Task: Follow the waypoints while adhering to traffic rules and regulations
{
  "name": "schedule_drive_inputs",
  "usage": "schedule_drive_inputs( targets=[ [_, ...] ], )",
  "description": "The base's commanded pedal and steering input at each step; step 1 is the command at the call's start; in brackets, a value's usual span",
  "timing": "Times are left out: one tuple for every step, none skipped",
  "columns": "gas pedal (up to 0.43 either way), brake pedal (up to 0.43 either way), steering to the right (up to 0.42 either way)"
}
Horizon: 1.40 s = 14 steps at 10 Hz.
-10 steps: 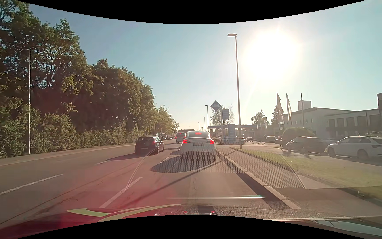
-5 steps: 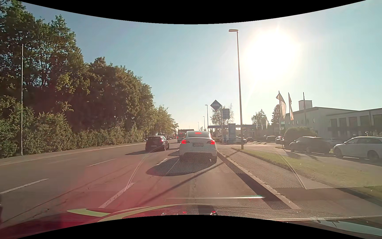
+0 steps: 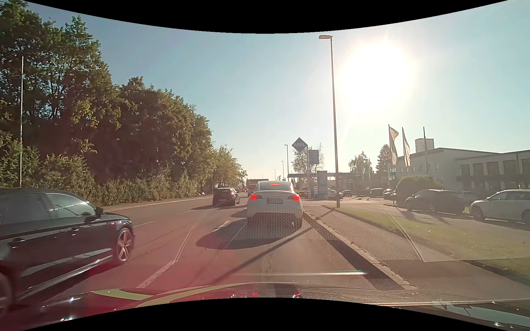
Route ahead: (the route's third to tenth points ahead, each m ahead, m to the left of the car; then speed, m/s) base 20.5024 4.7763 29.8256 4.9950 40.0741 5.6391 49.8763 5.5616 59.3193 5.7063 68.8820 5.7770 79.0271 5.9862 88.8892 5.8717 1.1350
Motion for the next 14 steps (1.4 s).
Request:
schedule_drive_inputs(
  targets=[
    [0.000, 0.000, 0.017],
    [0.000, 0.000, 0.018],
    [0.000, 0.000, 0.017],
    [0.000, 0.000, 0.016],
    [0.000, 0.000, 0.014],
    [0.000, 0.000, 0.010],
    [0.000, 0.000, 0.009],
    [0.000, 0.000, 0.009],
    [0.000, 0.000, 0.009],
    [0.000, 0.000, 0.008],
    [0.000, 0.000, 0.010],
    [0.000, 0.000, 0.012],
    [0.000, 0.000, 0.015],
    [0.000, 0.000, 0.016]
  ],
)
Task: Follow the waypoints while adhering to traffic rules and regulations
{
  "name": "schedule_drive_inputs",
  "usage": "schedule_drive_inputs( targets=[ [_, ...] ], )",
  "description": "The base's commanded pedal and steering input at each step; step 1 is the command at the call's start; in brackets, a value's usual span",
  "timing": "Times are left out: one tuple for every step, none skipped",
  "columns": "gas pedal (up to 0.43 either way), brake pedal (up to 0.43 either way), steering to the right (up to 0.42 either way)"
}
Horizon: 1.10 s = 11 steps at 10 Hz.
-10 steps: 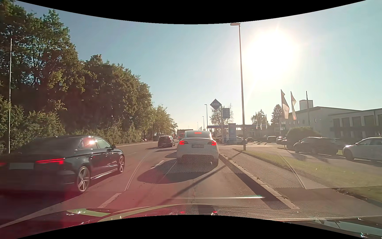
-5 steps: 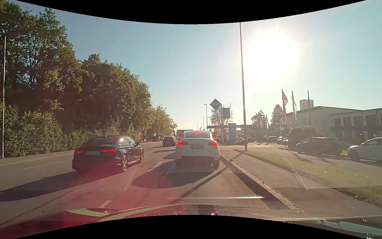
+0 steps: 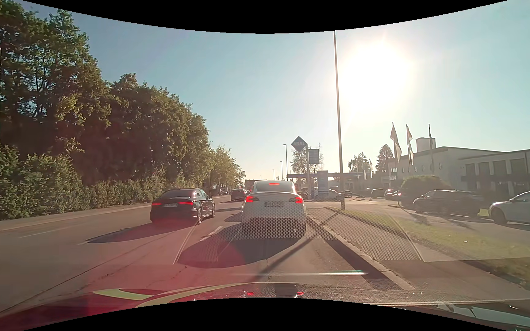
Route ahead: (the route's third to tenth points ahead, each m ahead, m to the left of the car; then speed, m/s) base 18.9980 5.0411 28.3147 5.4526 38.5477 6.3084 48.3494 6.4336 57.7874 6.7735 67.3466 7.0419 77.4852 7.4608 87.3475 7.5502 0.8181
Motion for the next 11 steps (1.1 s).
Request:
schedule_drive_inputs(
  targets=[
    [0.000, 0.000, 0.017],
    [0.000, 0.000, 0.017],
    [0.000, 0.000, 0.017],
    [0.000, 0.000, 0.017],
    [0.000, 0.000, 0.017],
    [0.000, 0.000, 0.017],
    [0.000, 0.000, 0.017],
    [0.000, 0.000, 0.017],
    [0.000, 0.000, 0.017],
    [0.000, 0.000, 0.017],
    [0.000, 0.000, 0.017]
  ],
)
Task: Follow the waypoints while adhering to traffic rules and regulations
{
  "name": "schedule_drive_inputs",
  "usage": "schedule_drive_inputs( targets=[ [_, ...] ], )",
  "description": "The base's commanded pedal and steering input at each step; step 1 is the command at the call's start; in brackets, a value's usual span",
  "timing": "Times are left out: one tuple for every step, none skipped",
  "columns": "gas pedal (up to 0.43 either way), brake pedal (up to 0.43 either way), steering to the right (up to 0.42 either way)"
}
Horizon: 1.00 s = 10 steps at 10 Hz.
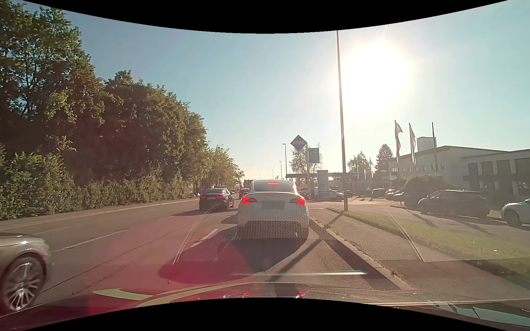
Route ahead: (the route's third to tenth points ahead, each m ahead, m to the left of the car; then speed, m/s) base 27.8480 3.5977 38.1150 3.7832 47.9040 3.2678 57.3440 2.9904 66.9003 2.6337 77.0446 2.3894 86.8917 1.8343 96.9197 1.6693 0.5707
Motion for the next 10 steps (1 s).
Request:
schedule_drive_inputs(
  targets=[
    [0.000, 0.000, 0.017],
    [0.000, 0.000, 0.017],
    [0.000, 0.000, 0.017],
    [0.000, 0.000, 0.017],
    [0.000, 0.000, 0.017],
    [0.000, 0.000, 0.016],
    [0.000, 0.000, 0.015],
    [0.000, 0.000, 0.014],
    [0.000, 0.000, 0.013],
    [0.000, 0.000, 0.012]
  ],
)
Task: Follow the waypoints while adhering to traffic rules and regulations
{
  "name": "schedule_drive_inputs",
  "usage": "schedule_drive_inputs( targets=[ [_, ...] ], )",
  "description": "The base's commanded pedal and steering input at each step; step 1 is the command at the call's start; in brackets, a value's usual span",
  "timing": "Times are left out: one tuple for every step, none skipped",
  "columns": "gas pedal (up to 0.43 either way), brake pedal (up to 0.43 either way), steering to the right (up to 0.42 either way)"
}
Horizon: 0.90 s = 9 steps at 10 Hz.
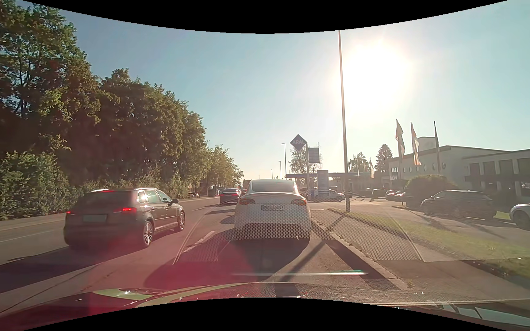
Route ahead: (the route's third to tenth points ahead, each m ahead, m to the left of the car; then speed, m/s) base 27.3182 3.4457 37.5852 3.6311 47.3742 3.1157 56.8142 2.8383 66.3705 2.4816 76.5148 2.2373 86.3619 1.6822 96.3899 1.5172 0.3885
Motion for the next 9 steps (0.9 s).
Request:
schedule_drive_inputs(
  targets=[
    [0.000, 0.000, 0.012],
    [0.000, 0.000, 0.011],
    [0.000, 0.000, 0.011],
    [0.000, 0.000, 0.010],
    [0.000, 0.000, 0.010],
    [0.000, 0.000, 0.010],
    [0.000, 0.000, 0.010],
    [0.000, 0.000, 0.010],
    [0.000, 0.000, 0.010]
  ],
)
